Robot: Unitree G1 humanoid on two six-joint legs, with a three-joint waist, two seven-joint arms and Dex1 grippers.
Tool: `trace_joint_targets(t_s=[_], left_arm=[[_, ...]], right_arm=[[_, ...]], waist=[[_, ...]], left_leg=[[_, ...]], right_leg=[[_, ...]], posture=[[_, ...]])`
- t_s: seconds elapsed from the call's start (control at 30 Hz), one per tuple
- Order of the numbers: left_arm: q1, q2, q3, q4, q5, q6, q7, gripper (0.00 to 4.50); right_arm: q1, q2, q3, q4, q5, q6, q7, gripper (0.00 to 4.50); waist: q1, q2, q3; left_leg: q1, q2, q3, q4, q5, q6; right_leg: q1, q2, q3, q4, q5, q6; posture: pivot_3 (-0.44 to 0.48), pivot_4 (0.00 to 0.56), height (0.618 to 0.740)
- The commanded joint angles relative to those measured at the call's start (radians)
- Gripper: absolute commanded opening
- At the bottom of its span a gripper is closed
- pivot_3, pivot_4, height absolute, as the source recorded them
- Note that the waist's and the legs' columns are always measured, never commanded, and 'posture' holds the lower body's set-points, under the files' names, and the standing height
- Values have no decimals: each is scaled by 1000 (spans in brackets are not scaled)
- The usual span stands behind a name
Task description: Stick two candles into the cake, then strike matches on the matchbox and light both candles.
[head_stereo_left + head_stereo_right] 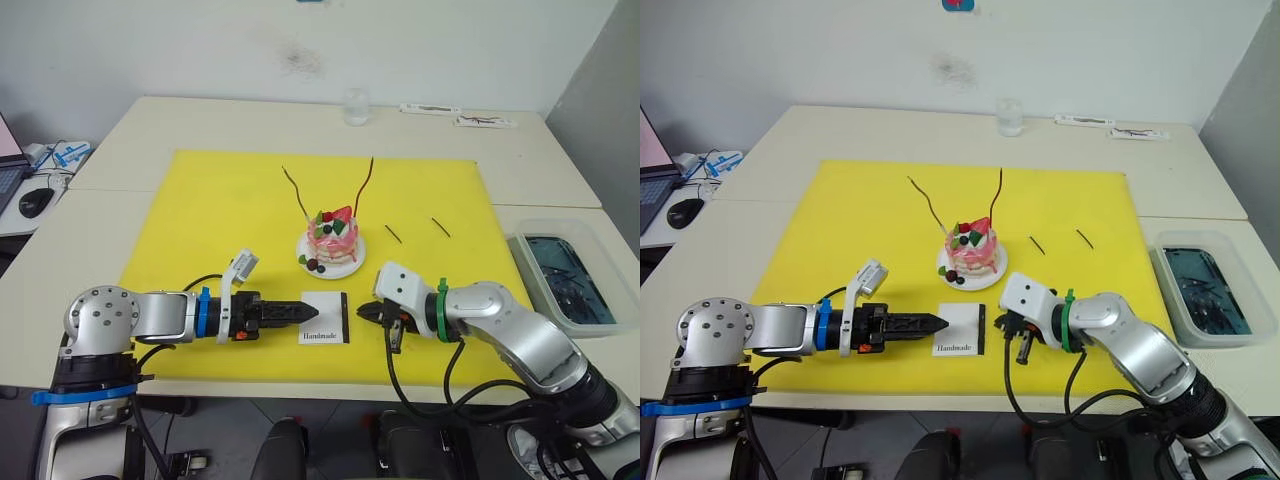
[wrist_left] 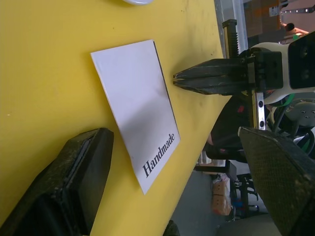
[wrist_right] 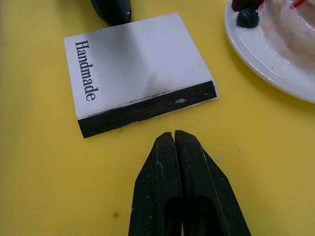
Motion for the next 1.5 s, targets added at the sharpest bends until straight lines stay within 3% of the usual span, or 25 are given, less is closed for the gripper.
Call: trace_joint_targets(t_s=[0.03, 0.6, 1.5], left_arm=[[-11, -25, -16, 7, 16, 6, 13, 4500], [6, -91, -23, 4, 111, 6, 10, 4500], [60, -134, -27, -36, 230, 0, -86, 4500]], right_arm=[[9, -1, 1, -5, -20, -32, 8, 46], [-6, 86, 64, 72, -88, -82, 34, 46], [-34, 186, 87, 123, -145, -128, 58, 46]], waist=[[0, 0, 0], [-1, 0, -2], [-1, 6, -7]], left_leg=[[0, 0, 0, 0, 0, 0], [13, -1, 0, 0, 0, 0], [13, -1, 0, -1, 0, 0]], right_leg=[[0, 0, 0, 0, 0, 0], [12, 0, 0, -1, -1, -1], [12, 0, 0, -2, -2, -3]], posture=[[0, 150, 740], [0, 150, 740], [0, 150, 740]])
